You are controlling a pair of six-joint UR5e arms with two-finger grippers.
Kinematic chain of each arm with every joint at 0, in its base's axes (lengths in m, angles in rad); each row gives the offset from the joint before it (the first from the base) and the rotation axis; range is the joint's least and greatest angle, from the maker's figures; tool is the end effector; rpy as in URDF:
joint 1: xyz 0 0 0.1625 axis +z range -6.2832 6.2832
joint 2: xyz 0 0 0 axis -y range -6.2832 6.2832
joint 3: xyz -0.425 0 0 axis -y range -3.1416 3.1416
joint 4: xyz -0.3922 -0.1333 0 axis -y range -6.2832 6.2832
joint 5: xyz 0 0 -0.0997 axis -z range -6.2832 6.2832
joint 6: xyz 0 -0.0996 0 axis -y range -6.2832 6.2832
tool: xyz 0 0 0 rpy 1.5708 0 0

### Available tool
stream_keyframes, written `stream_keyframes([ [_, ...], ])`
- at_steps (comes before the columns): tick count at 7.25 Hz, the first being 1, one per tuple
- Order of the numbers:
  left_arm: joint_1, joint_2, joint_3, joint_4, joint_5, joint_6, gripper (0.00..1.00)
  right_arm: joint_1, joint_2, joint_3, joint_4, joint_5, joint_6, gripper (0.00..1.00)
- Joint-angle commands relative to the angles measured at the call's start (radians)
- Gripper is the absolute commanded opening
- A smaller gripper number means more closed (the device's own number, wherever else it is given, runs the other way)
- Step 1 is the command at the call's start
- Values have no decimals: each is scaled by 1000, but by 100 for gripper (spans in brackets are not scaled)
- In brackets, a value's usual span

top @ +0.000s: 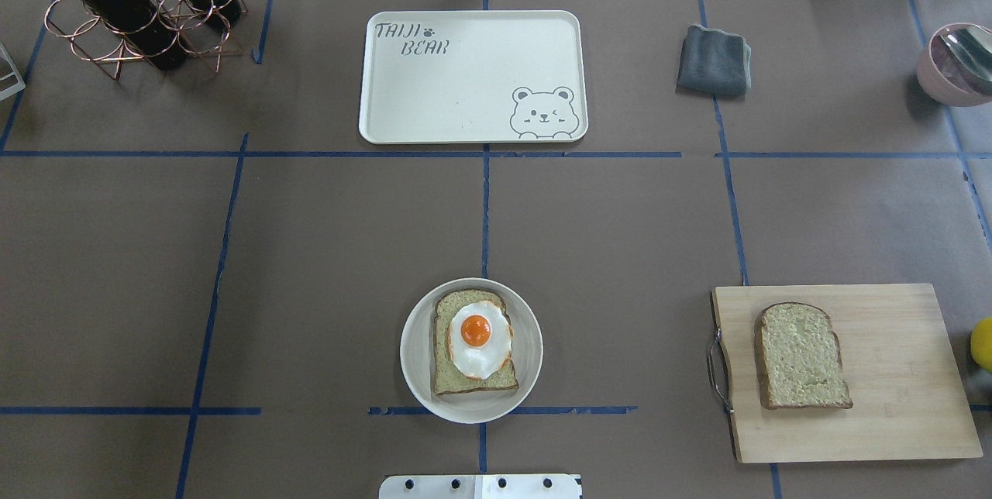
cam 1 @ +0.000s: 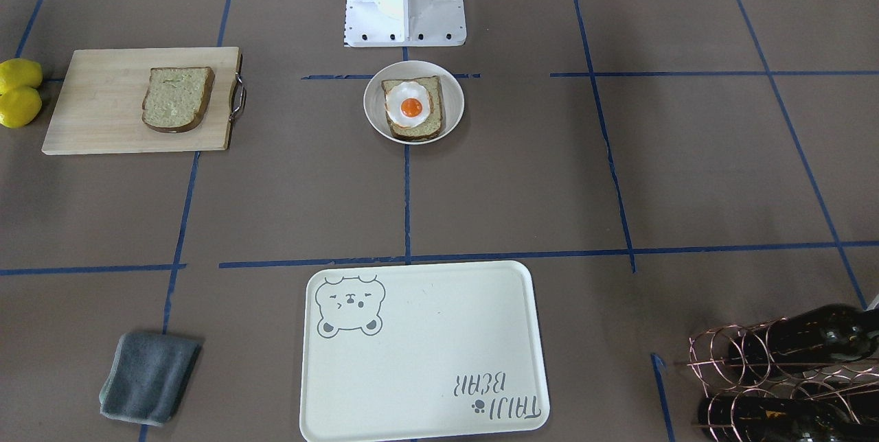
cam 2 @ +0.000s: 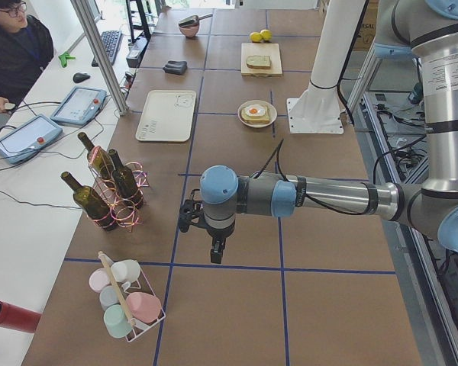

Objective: Make sandwich and place on tray
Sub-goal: 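Move the right gripper toward the bread slice on the wooden board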

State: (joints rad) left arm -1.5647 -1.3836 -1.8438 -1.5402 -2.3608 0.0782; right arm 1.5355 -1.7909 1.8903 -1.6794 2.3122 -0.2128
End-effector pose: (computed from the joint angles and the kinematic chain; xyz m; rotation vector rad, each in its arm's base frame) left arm -0.0600 -0.4155 0.6110 0.0808 0.7877 0.1017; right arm 0.0520 -0.3986 0.6127 0.0571 -0.7410 -0.2332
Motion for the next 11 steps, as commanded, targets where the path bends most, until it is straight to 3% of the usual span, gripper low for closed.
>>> stream_keyframes([
  [1, 2, 0, -20, 2, 0, 0, 100, 0, 1, 0, 1, -2, 1, 100],
  [3, 0, 2, -21, 3, 0, 0, 100, 0, 66, -9, -3, -4, 9, 100],
  [6, 0, 2, -18, 2, 0, -2, 100, -26, 76, 10, 39, 79, -2, 100],
  [7, 2, 2, -18, 0, 0, 0, 100, -78, 64, 15, 167, 87, 48, 100],
  [8, 2, 2, -18, 0, 0, 0, 100, -131, 61, 21, 250, 88, 235, 100],
  [11, 2, 0, -20, 0, 0, 0, 100, -407, -88, 18, 831, 69, 860, 100],
])
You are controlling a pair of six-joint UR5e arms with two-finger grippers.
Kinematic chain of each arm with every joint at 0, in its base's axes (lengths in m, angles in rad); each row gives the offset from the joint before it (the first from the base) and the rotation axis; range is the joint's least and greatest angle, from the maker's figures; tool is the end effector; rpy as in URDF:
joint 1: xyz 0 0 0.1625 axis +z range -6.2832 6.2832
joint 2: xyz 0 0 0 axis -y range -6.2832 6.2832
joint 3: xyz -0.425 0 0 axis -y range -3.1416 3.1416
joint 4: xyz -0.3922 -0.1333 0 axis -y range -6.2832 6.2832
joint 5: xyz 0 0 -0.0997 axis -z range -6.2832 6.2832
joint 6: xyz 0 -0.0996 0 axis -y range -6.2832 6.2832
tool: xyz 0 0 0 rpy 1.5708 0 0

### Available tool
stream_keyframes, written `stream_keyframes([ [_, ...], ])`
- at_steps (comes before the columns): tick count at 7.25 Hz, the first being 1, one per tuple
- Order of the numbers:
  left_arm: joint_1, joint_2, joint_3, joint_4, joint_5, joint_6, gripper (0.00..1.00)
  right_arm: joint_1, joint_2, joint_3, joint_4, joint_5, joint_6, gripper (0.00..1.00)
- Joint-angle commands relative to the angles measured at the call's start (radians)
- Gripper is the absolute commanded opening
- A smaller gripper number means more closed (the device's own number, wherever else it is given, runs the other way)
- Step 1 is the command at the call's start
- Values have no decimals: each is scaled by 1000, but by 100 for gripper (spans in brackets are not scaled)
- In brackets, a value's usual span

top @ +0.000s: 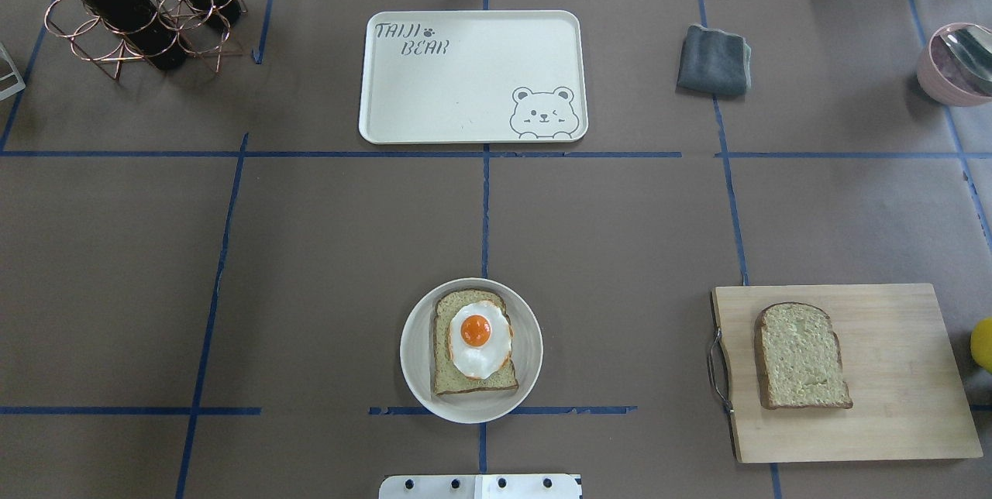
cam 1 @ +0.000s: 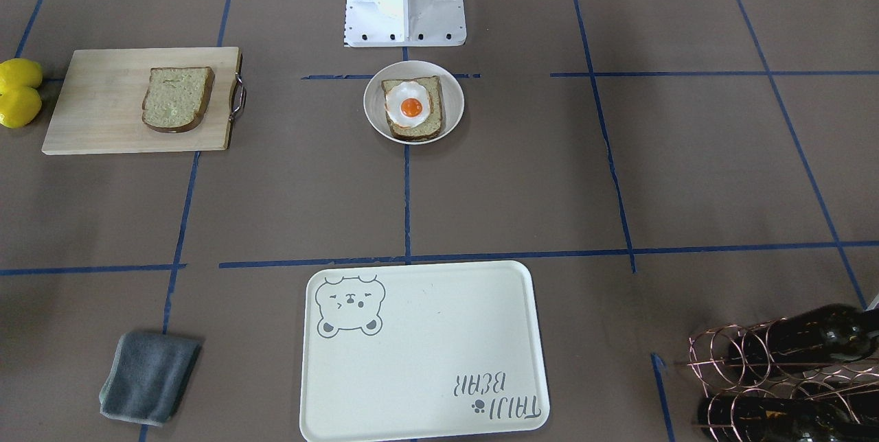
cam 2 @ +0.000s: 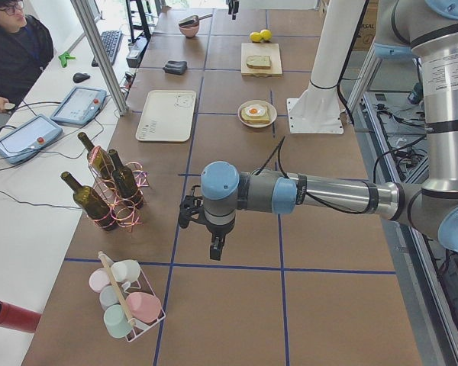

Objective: Make sandwich and place on tray
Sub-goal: 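Move the right gripper toward the bread slice on the wooden board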

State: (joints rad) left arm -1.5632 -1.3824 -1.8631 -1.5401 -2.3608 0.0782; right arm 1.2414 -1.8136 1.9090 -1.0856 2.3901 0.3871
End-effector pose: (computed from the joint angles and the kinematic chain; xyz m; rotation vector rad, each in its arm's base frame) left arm -0.0594 -0.4155 0.6019 0.0972 0.7871 0.1102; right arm -0.0750 -0.4065 0.5398 0.2334 -0.9361 -0.1845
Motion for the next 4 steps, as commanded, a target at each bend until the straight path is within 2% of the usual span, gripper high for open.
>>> stream_keyframes([
  [1, 0, -1, -2, 0, 0, 0, 100, -199, -108, 1, 371, -53, 442, 100],
  [2, 0, -1, -2, 0, 0, 0, 100, -309, -149, 2, 482, -139, 593, 99],
  [3, 0, -1, -2, -2, 0, 0, 100, -455, -165, 2, 550, -281, 719, 99],
  [4, 0, -1, -2, -2, 0, 0, 100, -591, -168, 2, 556, -418, 798, 99],
])
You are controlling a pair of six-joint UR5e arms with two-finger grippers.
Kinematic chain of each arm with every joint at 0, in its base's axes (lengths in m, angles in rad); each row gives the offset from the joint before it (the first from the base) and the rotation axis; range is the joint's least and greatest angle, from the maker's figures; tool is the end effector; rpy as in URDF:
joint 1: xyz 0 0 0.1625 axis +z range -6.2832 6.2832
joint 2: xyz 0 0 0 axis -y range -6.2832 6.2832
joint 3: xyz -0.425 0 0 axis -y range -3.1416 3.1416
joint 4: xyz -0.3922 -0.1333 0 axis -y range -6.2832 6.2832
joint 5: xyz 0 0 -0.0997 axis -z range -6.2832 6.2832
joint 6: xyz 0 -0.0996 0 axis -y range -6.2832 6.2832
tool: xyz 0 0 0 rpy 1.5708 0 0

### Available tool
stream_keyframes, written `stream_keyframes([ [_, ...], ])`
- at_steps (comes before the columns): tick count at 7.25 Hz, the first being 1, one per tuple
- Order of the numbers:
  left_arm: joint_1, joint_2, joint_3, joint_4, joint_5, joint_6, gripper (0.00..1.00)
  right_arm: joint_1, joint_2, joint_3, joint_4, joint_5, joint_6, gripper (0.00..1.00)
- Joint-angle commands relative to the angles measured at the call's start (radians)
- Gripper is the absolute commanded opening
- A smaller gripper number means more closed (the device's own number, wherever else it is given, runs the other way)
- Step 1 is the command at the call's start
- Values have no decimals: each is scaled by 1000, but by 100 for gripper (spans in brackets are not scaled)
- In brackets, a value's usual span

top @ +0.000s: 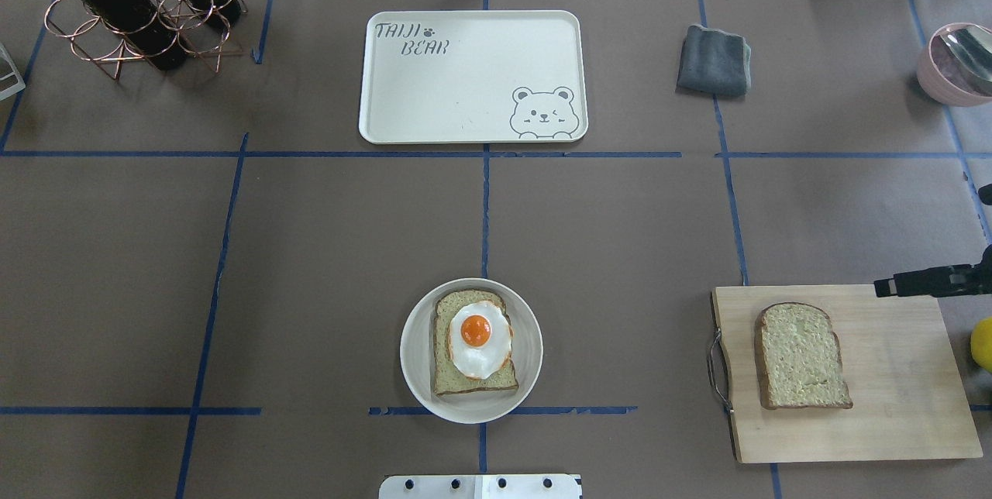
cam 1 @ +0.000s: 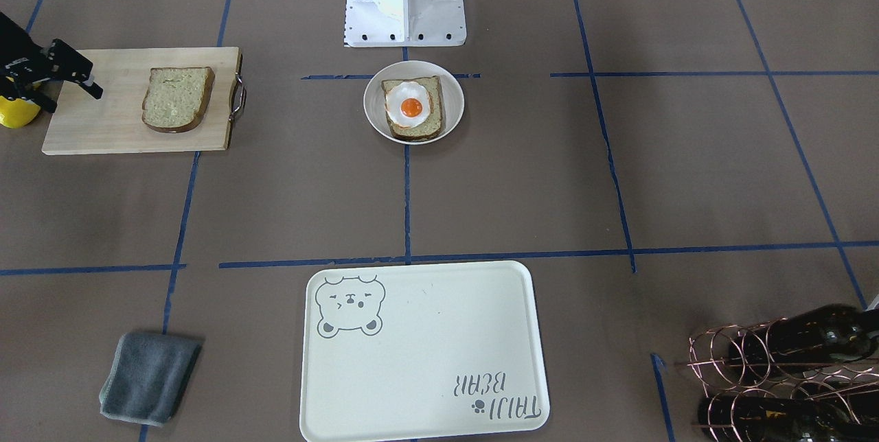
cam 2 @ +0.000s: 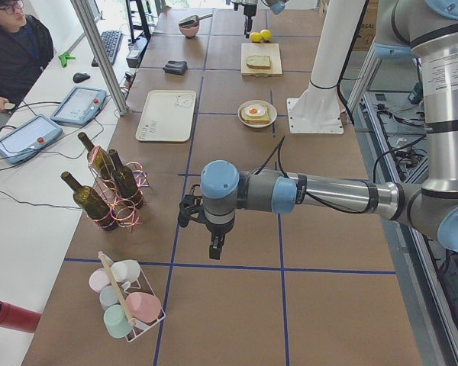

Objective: Make sandwich and place on tray
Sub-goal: 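Grasp the bread slice edge on the wooden board with the right gripper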

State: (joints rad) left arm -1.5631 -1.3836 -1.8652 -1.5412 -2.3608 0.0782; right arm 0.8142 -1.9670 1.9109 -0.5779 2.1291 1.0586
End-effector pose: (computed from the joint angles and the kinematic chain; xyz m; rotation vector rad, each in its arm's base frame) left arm -0.0593 -0.4162 0.6003 0.1014 0.7869 0.1120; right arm -0.1849 -0.3132 0.5463 0.1538 -1.0330 0.0127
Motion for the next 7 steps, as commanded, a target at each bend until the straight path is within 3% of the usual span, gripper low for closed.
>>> stream_keyframes([
  [1, 0, 0, 0, 0, 0, 0, 100, -243, -18, 0, 49, -232, 171, 93],
  [2, 0, 0, 0, 0, 0, 0, 100, -286, -18, 0, 49, -283, 213, 78],
  [4, 0, 0, -2, 0, 0, 0, 100, -296, -19, 0, 50, -284, 213, 55],
  [6, 0, 0, -2, 0, 0, 0, 100, -311, -18, 0, 49, -285, 213, 54],
  [7, 0, 0, -2, 0, 0, 0, 100, -314, -18, 0, 50, -285, 213, 48],
])
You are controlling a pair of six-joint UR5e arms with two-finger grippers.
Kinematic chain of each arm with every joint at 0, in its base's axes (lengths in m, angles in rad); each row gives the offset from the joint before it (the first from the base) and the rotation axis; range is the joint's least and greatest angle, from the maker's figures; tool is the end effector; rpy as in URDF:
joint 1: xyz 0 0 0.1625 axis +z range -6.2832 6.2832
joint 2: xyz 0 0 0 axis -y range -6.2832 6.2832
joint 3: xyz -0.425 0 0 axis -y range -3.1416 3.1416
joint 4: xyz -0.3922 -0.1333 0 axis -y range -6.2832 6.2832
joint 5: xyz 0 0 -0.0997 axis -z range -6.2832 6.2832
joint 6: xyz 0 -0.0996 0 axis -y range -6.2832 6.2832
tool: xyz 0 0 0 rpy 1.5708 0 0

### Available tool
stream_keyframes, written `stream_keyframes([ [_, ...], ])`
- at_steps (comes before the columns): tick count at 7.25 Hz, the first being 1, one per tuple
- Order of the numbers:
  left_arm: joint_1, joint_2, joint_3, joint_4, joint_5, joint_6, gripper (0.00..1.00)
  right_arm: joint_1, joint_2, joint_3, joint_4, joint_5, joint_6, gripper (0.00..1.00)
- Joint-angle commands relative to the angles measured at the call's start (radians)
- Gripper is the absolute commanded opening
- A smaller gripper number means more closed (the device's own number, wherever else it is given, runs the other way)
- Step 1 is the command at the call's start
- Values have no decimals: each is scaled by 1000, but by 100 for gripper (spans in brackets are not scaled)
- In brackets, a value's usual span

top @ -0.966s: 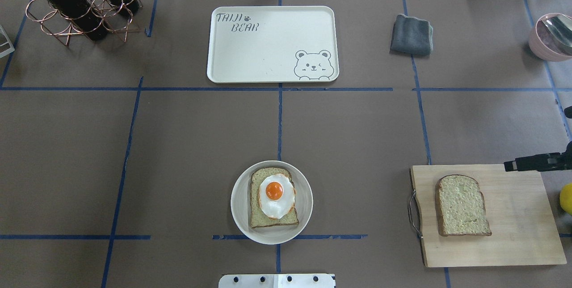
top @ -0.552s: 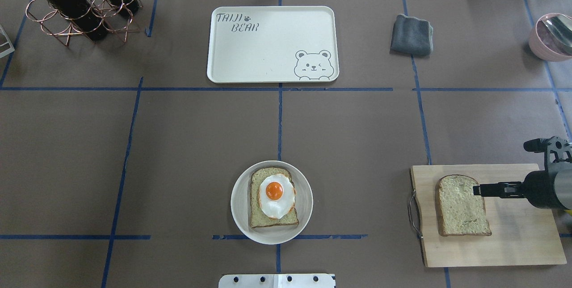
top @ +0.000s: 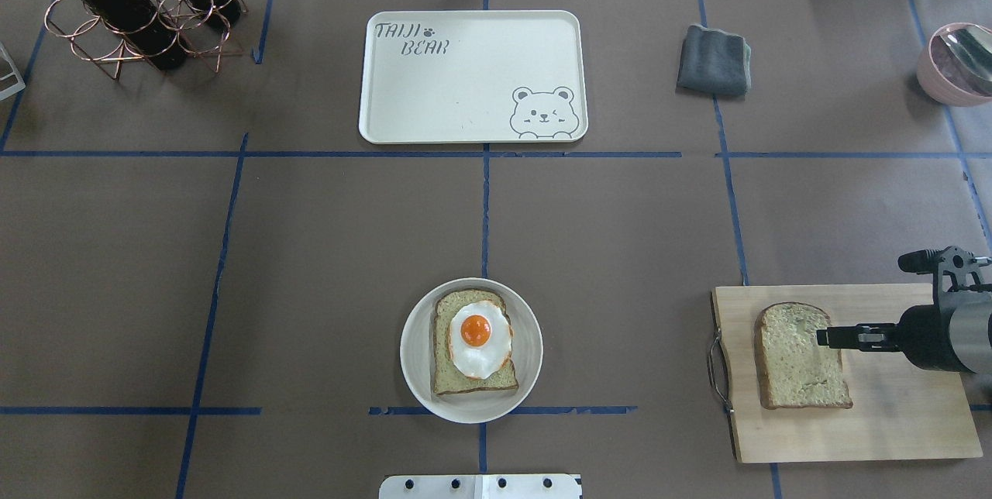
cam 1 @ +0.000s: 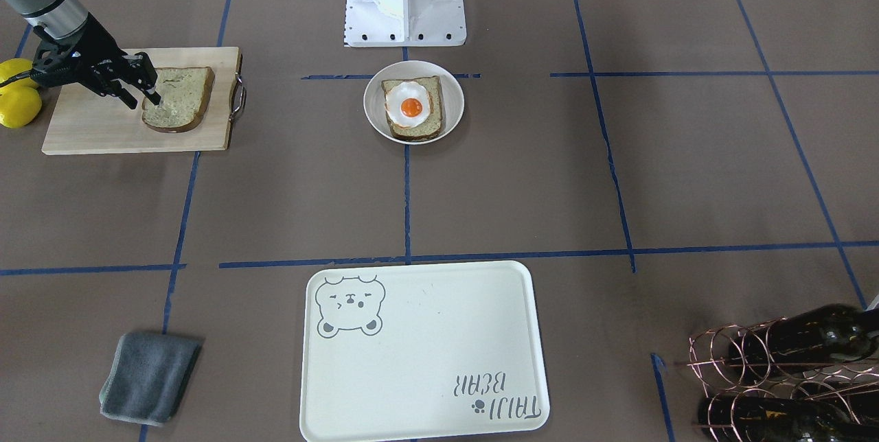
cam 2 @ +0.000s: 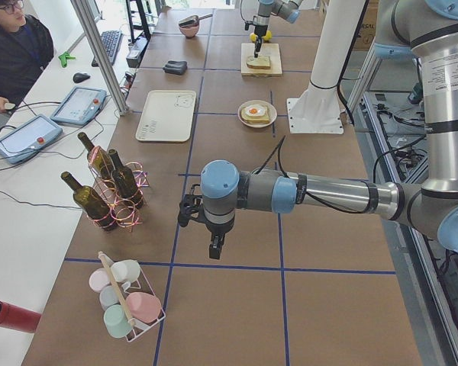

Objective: Make sandwich and place on tray
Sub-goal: 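Grasp the bread slice edge on the wooden board with the right gripper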

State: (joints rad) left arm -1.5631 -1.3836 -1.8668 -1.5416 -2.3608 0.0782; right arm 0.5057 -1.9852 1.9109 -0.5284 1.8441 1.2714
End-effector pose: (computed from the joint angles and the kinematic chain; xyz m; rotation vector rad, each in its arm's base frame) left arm -0.0593 -0.4162 0.5994 0.1033 0.7868 0.1128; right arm -0.2595 -0.2653 0.5529 0.1453 -0.9829 0.0568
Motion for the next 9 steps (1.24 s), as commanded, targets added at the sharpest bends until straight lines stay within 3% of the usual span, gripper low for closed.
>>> stream_keyframes([
  [1, 0, 0, 0, 0, 0, 0, 100, -16, 0, 0, 1, 0, 0, 46],
  [3, 0, 0, 0, 0, 0, 0, 100, -22, 0, 0, 1, 0, 0, 42],
  [4, 0, 0, 0, 2, 0, 0, 100, -24, 0, 0, 1, 0, 0, 16],
  [5, -2, 0, 0, 2, 0, 0, 100, -24, 0, 2, 1, 1, -1, 0],
  [9, 0, -2, -2, 0, 0, 0, 100, -18, -4, 26, 1, 10, -1, 0],
])
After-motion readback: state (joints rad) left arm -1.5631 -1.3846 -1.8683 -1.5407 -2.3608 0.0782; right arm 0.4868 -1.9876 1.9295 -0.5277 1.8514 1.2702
